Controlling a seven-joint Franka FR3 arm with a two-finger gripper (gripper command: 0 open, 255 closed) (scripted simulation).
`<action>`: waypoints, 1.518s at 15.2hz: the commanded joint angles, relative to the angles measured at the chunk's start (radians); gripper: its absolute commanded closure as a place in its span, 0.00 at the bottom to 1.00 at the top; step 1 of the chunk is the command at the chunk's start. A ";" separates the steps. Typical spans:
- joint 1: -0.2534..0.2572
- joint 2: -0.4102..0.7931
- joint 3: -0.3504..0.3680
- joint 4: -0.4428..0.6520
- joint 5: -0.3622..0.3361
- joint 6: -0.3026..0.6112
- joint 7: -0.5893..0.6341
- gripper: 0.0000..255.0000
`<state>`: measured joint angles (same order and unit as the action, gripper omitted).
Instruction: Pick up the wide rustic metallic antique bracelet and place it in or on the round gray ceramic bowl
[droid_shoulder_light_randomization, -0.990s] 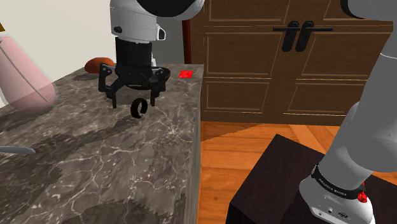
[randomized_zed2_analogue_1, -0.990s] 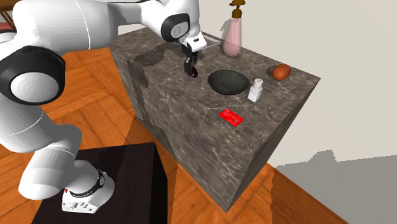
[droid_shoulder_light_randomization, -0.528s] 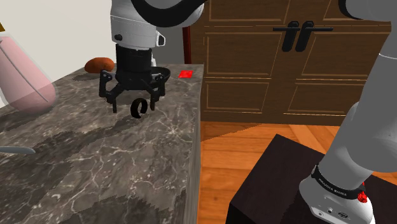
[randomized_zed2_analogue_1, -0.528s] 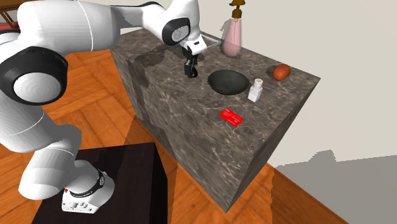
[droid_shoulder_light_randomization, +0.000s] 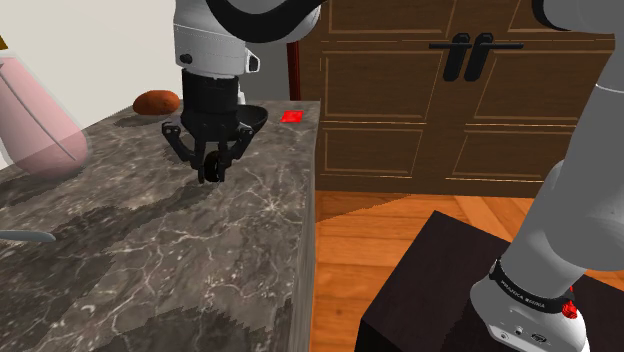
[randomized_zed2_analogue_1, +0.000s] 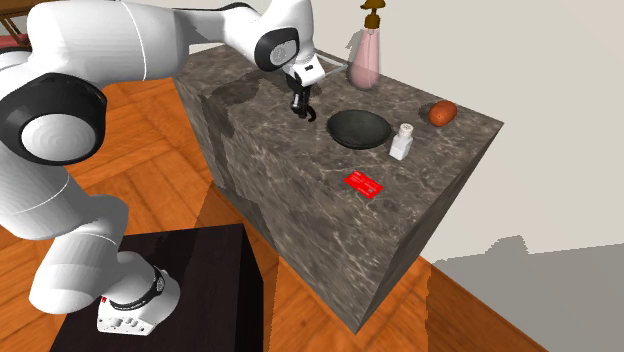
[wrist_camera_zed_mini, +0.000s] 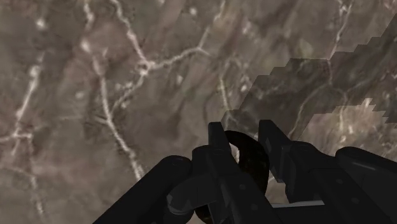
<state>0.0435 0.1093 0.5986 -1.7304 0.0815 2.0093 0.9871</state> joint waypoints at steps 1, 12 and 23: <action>0.000 0.000 0.000 0.000 0.000 0.000 0.000 1.00; 0.002 0.001 0.001 0.095 -0.004 -0.093 0.011 1.00; 0.015 0.033 0.006 0.278 -0.029 -0.248 0.040 1.00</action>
<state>0.0563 0.1367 0.6033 -1.4704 0.0563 1.7748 1.0233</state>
